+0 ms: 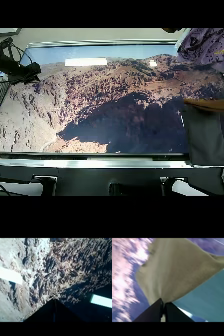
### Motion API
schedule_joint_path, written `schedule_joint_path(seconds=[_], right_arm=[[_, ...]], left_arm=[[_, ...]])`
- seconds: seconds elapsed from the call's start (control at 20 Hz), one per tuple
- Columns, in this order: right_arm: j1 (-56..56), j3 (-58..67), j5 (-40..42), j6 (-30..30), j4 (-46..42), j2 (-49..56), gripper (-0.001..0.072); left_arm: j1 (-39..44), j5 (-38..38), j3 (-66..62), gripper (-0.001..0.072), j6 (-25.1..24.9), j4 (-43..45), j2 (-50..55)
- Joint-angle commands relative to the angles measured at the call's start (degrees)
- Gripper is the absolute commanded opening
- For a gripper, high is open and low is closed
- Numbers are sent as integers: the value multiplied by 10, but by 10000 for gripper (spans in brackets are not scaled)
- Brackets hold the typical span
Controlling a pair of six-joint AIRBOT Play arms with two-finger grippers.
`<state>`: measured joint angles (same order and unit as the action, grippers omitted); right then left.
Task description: Fold the clothes and pants, and hang the long-sleeved shirts on hangers.
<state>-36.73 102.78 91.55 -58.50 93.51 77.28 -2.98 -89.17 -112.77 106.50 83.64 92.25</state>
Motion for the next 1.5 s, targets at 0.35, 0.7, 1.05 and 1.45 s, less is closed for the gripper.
schedule_joint_path(seconds=[0.35,0.7,1.05,1.45], right_arm=[[30,-274,37,-33,-162,-103,24],[30,-441,-4,-35,-231,-117,25],[30,-517,-33,-54,-290,-117,25],[30,-520,-46,-80,-317,-117,25]], left_arm=[[0,-15,0,24,0,0,0],[0,-16,0,24,0,0,0],[0,-15,0,24,0,0,0],[0,-15,0,24,0,0,0]])
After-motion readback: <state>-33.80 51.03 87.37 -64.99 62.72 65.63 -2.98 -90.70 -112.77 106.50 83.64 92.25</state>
